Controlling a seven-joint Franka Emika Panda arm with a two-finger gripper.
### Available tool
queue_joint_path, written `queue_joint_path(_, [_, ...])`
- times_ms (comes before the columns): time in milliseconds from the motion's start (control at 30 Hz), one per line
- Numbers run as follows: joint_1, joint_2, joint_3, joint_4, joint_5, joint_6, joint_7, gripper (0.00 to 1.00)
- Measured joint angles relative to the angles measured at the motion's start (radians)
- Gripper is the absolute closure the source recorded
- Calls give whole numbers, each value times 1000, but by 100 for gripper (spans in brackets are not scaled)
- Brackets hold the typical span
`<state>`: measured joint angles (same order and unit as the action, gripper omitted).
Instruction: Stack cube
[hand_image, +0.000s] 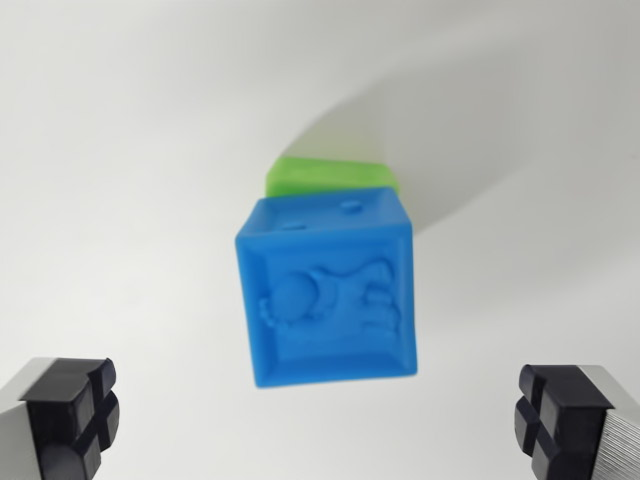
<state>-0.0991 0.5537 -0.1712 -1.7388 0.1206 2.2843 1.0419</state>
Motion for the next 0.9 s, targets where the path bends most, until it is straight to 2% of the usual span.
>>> queue_joint_path(467, [4, -81, -8, 31, -18, -110, 12, 0])
queue_joint_path(900, [4, -141, -11, 90, -35, -227, 22, 0])
